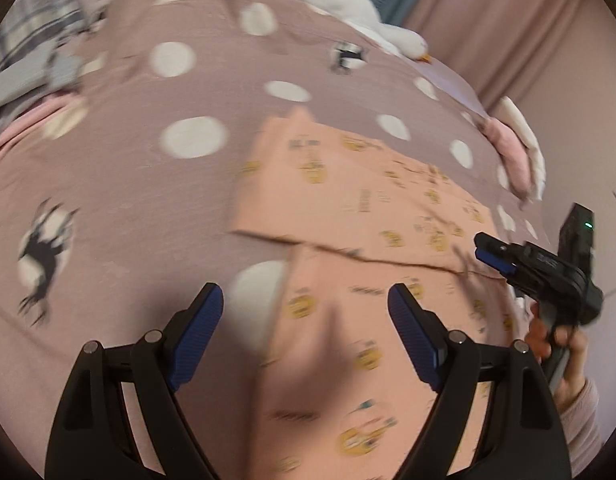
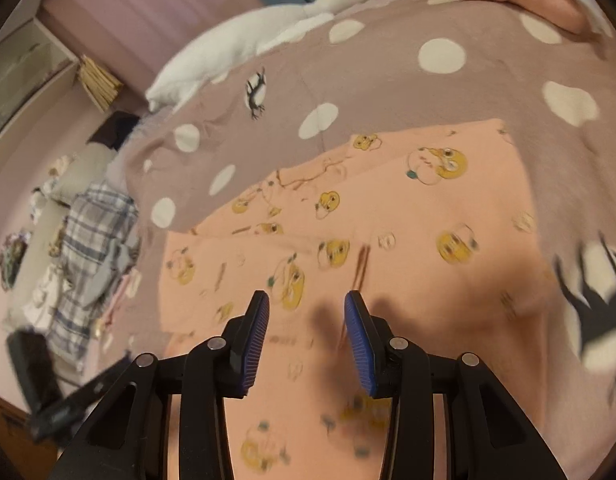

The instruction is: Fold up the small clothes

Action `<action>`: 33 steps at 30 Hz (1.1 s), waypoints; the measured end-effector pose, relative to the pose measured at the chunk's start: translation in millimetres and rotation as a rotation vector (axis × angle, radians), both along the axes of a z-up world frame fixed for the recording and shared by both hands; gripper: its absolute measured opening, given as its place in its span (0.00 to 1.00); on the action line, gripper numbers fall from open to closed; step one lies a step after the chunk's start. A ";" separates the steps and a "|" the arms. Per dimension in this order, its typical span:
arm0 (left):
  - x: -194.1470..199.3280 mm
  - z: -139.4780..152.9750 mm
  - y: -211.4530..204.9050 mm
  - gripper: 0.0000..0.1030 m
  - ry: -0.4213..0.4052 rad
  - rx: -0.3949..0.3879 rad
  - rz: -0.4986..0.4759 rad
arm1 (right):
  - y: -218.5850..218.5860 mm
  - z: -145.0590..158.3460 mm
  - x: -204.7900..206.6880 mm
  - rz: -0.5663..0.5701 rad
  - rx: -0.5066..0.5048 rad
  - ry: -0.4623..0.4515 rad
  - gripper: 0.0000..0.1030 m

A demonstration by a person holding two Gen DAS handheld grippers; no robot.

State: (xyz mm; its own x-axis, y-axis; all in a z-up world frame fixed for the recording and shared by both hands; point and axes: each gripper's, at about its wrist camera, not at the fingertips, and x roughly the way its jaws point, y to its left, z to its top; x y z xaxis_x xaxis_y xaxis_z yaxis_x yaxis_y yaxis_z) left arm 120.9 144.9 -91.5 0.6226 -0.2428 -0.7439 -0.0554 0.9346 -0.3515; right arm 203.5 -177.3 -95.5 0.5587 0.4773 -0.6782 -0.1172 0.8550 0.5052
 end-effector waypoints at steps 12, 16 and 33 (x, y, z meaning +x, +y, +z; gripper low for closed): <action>-24.4 -13.5 37.0 0.82 0.026 -0.061 0.084 | 21.7 32.3 -3.3 0.008 -0.140 -0.103 0.07; -18.7 -12.5 30.7 0.82 0.022 -0.064 0.063 | -5.5 49.8 -16.8 -0.055 -0.197 -0.161 0.07; 74.6 17.7 -5.1 0.82 -0.036 -0.031 -0.024 | -52.7 6.6 15.0 -0.211 -0.244 0.009 0.13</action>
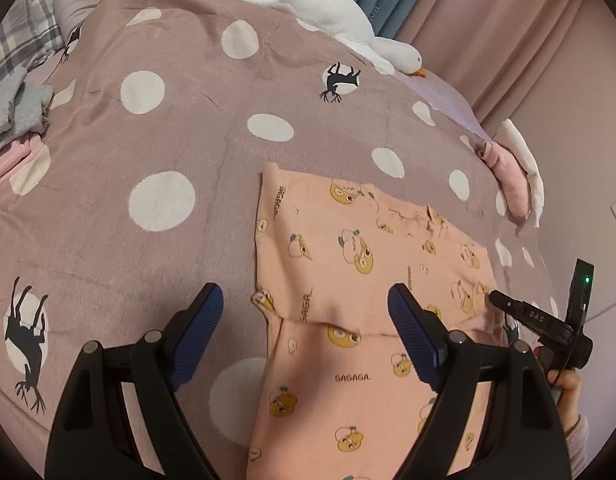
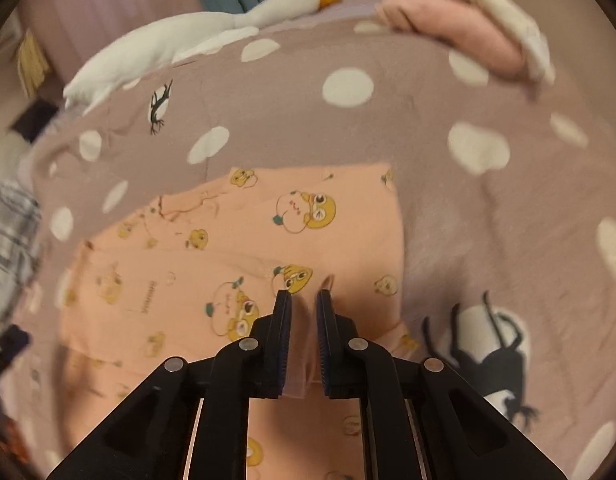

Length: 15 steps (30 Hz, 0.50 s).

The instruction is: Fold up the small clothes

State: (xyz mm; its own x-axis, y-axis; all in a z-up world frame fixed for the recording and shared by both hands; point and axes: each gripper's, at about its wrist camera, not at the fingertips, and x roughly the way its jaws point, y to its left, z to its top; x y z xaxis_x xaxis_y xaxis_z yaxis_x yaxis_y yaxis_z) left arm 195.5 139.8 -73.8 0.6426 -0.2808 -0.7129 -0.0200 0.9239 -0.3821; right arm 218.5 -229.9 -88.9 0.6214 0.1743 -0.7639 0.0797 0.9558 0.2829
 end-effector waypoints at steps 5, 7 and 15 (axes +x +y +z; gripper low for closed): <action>-0.9 -4.1 4.3 0.82 0.013 0.016 0.016 | -6.0 -13.8 10.3 0.018 0.145 0.048 0.21; 0.0 -5.5 7.8 0.82 0.021 0.014 0.027 | 3.1 -21.1 13.1 0.026 0.111 0.077 0.21; 7.1 -6.9 23.8 0.82 0.024 0.000 0.068 | 9.5 10.7 6.3 0.032 0.010 -0.085 0.05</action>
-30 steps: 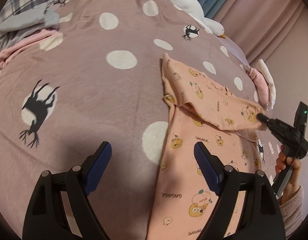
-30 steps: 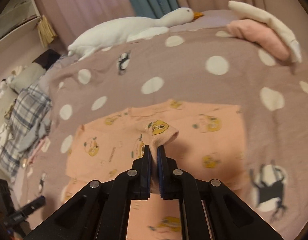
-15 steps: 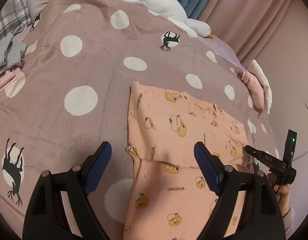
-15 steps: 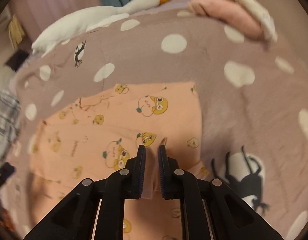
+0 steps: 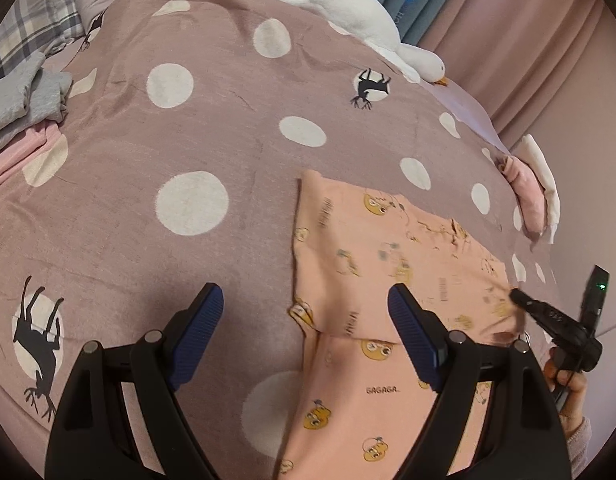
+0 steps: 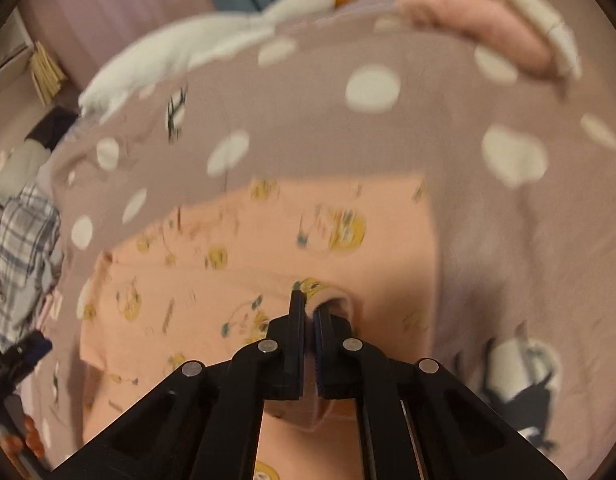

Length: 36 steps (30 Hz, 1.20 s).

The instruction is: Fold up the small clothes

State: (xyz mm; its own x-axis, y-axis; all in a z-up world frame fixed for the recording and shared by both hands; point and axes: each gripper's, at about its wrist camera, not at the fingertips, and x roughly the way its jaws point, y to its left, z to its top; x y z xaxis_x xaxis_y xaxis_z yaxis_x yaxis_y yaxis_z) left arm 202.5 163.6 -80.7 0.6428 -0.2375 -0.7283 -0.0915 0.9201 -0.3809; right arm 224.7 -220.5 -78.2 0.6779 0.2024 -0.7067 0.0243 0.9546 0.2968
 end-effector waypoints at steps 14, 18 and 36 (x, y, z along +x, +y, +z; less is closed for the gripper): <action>37.7 -9.4 -45.9 0.60 -0.001 0.035 -0.136 | 0.6 1.9 -18.3 0.042 -0.066 -0.045 0.08; 44.2 -32.4 -59.6 0.46 0.052 0.117 -0.177 | 8.5 -23.1 -14.8 0.084 -0.140 0.037 0.08; -82.1 -55.3 -11.7 0.74 0.151 -0.220 -0.240 | -59.4 -13.5 -118.6 0.056 0.141 0.086 0.45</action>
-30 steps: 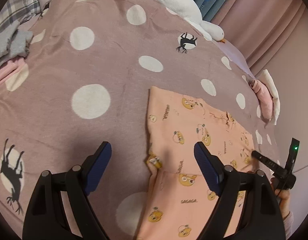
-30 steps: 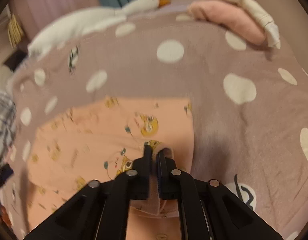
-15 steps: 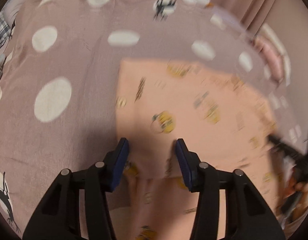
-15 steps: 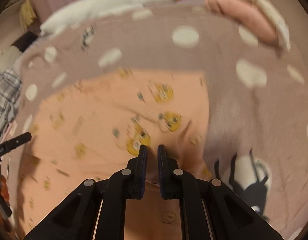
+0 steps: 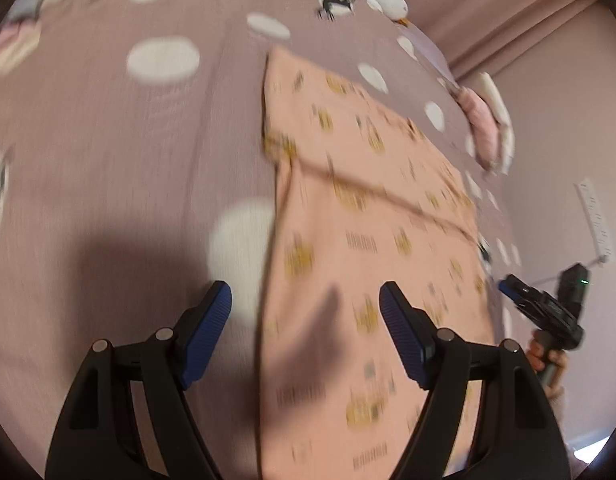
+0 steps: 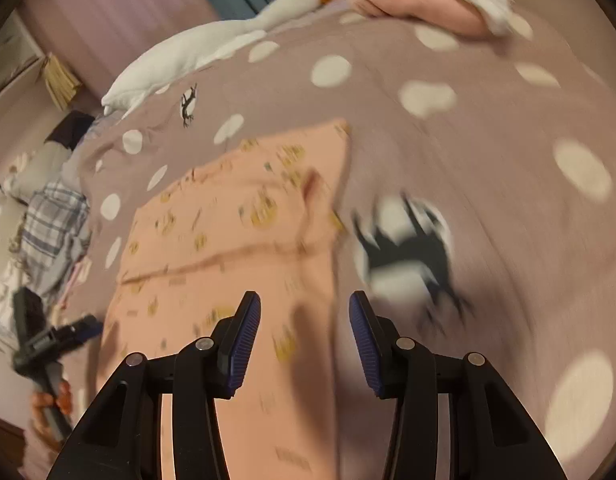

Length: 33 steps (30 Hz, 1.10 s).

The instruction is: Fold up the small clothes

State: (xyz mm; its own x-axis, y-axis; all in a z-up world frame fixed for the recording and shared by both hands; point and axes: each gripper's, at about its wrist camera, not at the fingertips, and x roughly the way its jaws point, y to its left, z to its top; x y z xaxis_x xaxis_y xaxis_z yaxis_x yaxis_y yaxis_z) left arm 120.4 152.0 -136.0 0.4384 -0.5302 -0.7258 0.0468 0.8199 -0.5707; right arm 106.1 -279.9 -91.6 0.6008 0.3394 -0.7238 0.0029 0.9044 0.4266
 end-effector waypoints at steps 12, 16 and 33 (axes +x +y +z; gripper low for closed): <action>-75.7 -9.0 -13.4 0.73 0.015 -0.202 -0.089 | -1.7 -39.3 -66.1 0.109 0.236 0.123 0.45; -86.6 -13.4 -20.5 0.73 0.023 -0.259 -0.103 | 12.6 -45.6 -68.7 0.162 0.270 0.129 0.45; -75.2 -27.4 -24.1 0.26 0.088 -0.313 -0.119 | 28.1 -56.5 -59.5 0.248 0.367 0.118 0.45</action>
